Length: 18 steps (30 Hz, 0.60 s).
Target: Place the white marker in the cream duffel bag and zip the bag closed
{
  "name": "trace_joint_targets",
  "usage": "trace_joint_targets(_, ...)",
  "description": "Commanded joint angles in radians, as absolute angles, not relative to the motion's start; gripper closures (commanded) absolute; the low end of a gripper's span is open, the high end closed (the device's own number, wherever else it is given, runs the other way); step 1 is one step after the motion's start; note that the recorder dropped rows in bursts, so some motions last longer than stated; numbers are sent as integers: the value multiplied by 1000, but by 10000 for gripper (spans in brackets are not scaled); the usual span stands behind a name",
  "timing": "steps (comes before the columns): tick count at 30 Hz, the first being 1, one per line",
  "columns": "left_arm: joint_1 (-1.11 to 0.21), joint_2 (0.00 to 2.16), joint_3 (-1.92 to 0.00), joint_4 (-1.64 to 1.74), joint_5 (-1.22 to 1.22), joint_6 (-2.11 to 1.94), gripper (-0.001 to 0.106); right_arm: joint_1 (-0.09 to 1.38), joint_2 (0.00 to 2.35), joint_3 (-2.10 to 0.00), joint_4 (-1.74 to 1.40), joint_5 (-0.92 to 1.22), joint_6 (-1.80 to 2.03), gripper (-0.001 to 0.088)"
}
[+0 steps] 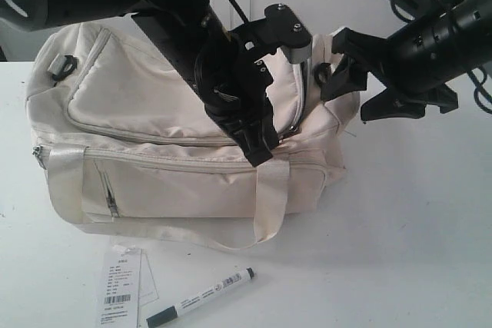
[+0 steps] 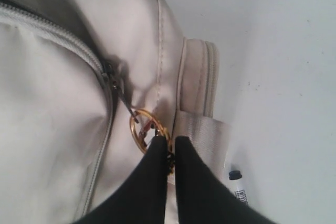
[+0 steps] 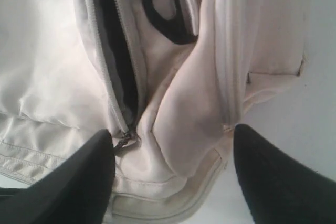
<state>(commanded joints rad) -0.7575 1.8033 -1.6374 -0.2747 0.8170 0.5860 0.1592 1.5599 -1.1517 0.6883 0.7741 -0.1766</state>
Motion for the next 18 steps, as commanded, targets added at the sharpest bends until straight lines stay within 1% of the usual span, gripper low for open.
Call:
trace_joint_targets(2,-757,1803,-1637,-275,819,578,1053,174,1560,-1145,692,751,-177,266)
trace_joint_targets(3,-757,1803,-1637,-275,819,578,1053,180,1560,-1139,686,738,-177,285)
trace_joint_targets(5,-757,1803,-1637,-275,822,576,1053,185,1560,-1131,680,726,-176,361)
trace_joint_targets(6,-757,1803,-1637,-275,822,576,1053,185,1560,-1125,683,714,-172,426)
trace_joint_targets(8,-757,1803,-1637,-275,822,576,1053,185,1560,-1126,680,710,-169,586)
trace_joint_targets(10,-757,1803,-1637,-275,822,576,1053,185,1560,-1126,680,710,-172,798)
trace_joint_targets(11,-757,1803,-1637,-275,822,573,1053,185,1560,-1126,680,710,-174,872)
trace_joint_targets(18,-757,1803,-1637,-275,840,571,1053,185,1560,-1126,680,694,-176,868)
